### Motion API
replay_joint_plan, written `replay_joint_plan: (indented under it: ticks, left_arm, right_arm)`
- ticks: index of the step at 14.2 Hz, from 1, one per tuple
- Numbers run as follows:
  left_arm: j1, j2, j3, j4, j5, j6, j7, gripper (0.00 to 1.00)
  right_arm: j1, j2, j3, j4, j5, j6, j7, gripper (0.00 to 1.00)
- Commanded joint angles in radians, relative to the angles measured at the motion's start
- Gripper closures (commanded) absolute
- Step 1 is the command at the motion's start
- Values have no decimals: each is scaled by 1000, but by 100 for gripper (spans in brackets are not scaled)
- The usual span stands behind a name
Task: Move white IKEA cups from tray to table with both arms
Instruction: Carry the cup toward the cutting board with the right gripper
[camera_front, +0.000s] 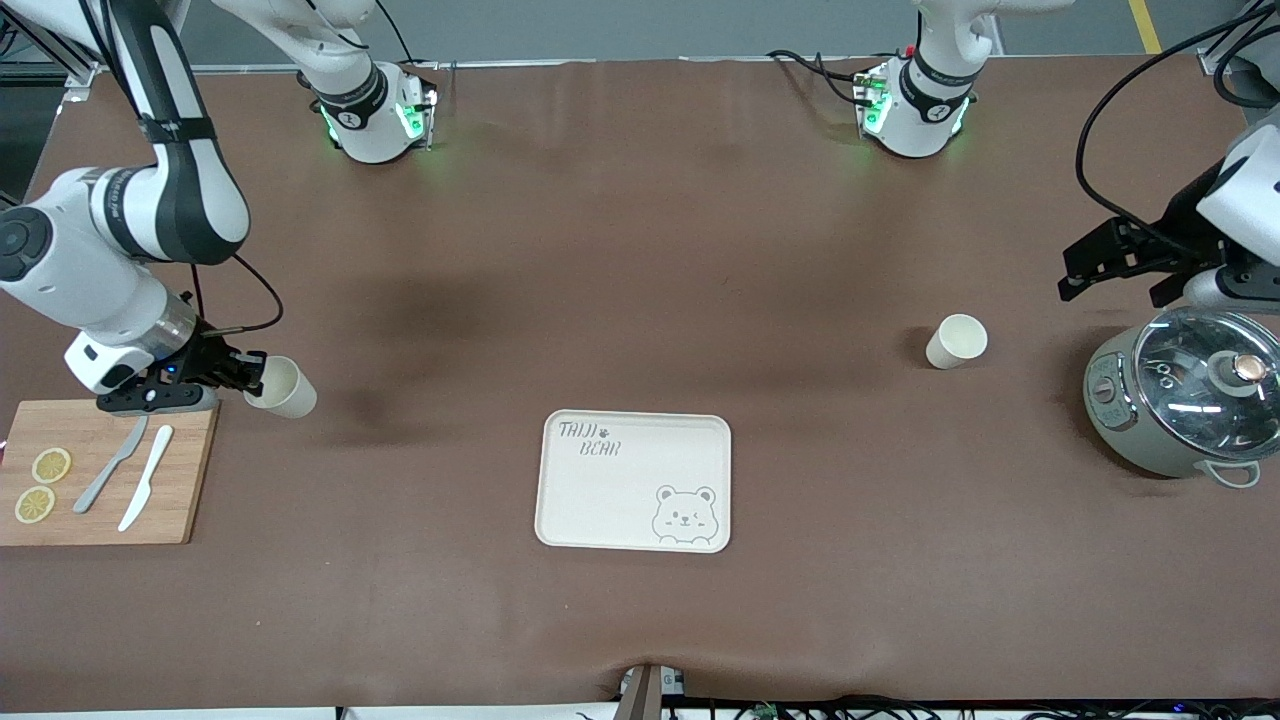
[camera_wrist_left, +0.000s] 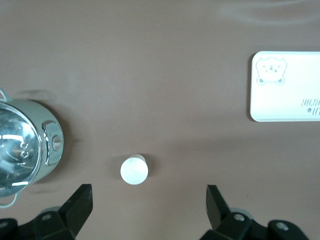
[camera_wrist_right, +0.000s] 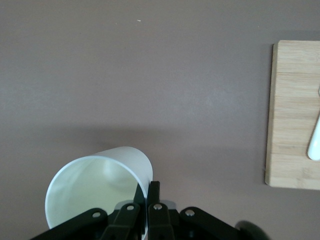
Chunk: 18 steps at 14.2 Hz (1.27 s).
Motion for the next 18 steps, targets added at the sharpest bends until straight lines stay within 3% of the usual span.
replay_joint_plan:
  ticks: [1, 8, 18]
  left_arm:
    - [-31, -9, -16, 3, 110, -70, -10, 0]
    - [-29, -9, -50, -7, 157, -157, 14, 0]
    - [-5, 21, -42, -38, 108, -85, 54, 0]
  right_arm:
    - [-7, 61, 5, -20, 25, 113, -20, 100]
    - [-5, 180, 5, -14, 23, 271, -22, 100]
    - [-7, 240, 4, -10, 16, 346, -23, 100]
